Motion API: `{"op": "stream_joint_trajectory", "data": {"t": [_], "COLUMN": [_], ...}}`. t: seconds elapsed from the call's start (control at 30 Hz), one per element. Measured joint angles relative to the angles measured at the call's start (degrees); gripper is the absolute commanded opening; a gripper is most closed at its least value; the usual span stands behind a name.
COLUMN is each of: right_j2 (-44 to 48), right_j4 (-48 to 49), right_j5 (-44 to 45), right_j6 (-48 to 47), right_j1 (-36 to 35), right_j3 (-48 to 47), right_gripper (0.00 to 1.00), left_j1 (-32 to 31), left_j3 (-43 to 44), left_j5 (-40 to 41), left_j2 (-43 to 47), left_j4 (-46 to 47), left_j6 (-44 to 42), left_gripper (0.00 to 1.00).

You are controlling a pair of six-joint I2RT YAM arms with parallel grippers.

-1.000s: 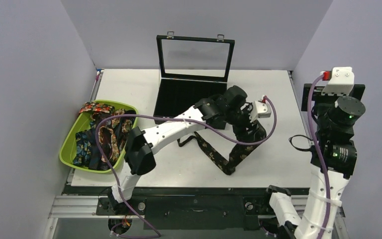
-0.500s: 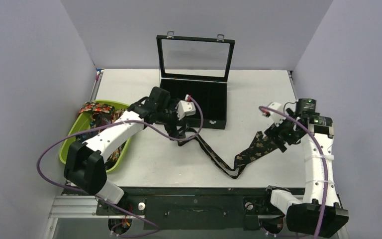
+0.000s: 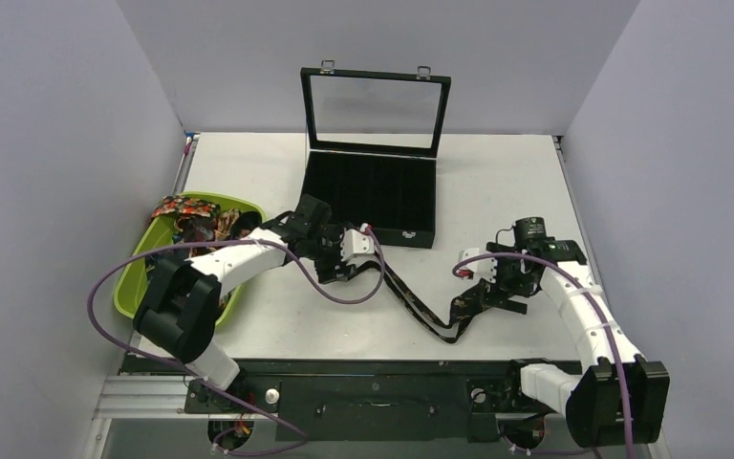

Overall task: Roll the ties
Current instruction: Flatten out the tie at the center of the board.

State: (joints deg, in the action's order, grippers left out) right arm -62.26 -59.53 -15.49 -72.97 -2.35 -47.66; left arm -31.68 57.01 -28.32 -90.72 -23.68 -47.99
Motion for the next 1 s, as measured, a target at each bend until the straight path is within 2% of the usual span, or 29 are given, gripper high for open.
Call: {"op": "stream_joint_trajectory", "data": {"t": [0.1, 0.17, 0.23, 0.27, 0.3, 0.33, 0.4, 0.5, 0.67, 0.83, 1.0], "right_j2": [-3.0, -4.4, -5.2, -5.2, -5.2, -5.2, -5.1, -4.7, -3.0, -2.9, -3.0], "right_j4": [2.9, 4.2, 5.2, 5.5, 5.6, 5.9, 6.3, 6.4, 7.0, 8.2, 14.6], "right_j5": [0.0, 0.0, 0.1, 0.1, 0.2, 0.2, 0.2, 0.2, 0.2, 0.2, 1.0], "right_j6": [-0.5, -0.6, -0.7, -0.8, -1.0, -1.1, -1.4, -1.7, -3.3, -3.5, -1.7], "right_j1": [-2.0, -2.7, -3.0, -3.0, -3.0, -3.0, -3.0, -3.0, -4.2, -8.5, -13.6], "right_j3": [0.3, 0.5, 0.8, 0.9, 0.9, 1.0, 1.3, 2.0, 4.2, 6.6, 10.9], "right_gripper": [0.83, 0.83, 0.83, 0.83, 0.83, 0.83, 0.83, 0.83, 0.83, 0.83, 0.79], "left_j1": [-0.4, -1.1, -2.3, -2.9, -3.3, -3.7, -3.8, -1.8, 5.4, 11.5, 15.1], "left_j3": [0.0, 0.0, 0.3, 0.7, 1.1, 1.7, 3.0, 3.7, 0.5, 0.3, -0.1], "left_j5": [1.3, 2.3, 3.9, 4.6, 5.5, 5.7, 6.9, 7.5, 7.8, 7.8, 7.1], "left_j2": [-2.5, -4.4, -6.9, -8.2, -9.4, -10.3, -10.6, -9.6, -3.0, -0.6, 0.2], "left_j4": [2.6, 3.9, 4.4, 4.3, 4.0, 3.5, 1.5, -1.5, -8.1, -13.7, -17.5], "left_j6": [-0.9, -1.2, -1.8, -2.1, -2.3, -2.1, -2.6, -4.2, -8.4, -10.1, -11.0], "left_gripper": [0.67, 0.6, 0.47, 0.35, 0.29, 0.18, 0.02, 0.0, 0.0, 0.0, 0.0]}}
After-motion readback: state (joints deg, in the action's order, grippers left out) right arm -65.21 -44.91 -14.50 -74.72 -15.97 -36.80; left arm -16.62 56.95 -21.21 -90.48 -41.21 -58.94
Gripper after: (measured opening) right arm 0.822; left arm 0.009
